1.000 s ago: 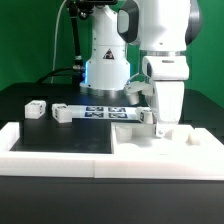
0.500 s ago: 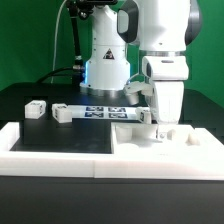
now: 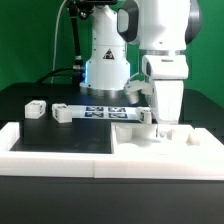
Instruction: Assemble one leg
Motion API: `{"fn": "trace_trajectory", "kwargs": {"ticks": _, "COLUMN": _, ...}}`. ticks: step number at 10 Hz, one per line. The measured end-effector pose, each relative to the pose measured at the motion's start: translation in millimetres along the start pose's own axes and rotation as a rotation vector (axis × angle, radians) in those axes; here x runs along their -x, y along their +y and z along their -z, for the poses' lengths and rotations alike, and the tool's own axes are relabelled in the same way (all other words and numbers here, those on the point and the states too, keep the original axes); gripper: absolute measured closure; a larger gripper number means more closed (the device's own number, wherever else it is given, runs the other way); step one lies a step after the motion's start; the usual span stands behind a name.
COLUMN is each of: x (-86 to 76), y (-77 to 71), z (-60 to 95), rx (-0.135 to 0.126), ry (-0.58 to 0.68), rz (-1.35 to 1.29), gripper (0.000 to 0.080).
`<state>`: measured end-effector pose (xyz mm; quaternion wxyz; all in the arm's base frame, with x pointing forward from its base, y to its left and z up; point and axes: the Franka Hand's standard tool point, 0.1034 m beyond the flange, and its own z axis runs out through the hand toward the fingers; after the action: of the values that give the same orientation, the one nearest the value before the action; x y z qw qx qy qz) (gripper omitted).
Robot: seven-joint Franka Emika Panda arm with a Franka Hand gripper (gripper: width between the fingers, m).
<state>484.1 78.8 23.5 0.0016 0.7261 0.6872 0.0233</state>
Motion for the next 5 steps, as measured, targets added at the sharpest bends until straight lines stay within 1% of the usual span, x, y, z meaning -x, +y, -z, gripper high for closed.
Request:
{"fn": "trace_trajectory", "kwargs": {"ticks": 1, "x": -1.2, "y": -3.4, "z": 14.2, "rx": 0.016, "ry": -0.003, "rz": -0.007, "gripper": 0.0151}}
{"fn": "trace_trajectory", "kwargs": {"ticks": 3, "x": -3.9, "y": -15.4, "z": 39.1, "rx": 0.038, "ry": -0.009, "rz": -0.065, "gripper": 0.0151}}
{"fn": "trace_trajectory", "kwargs": {"ticks": 4, "x": -3.2, "y": -21.6, "z": 45.5, "rx": 0.043, "ry": -0.012, "rz": -0.087, "gripper": 0.0151}}
{"fn": "trace_trajectory", "kwargs": {"ticks": 5, "x": -2.0, "y": -21.7, "z": 42.0, "rx": 0.038, "ry": -0.012, "rz": -0.086, "gripper": 0.0151}}
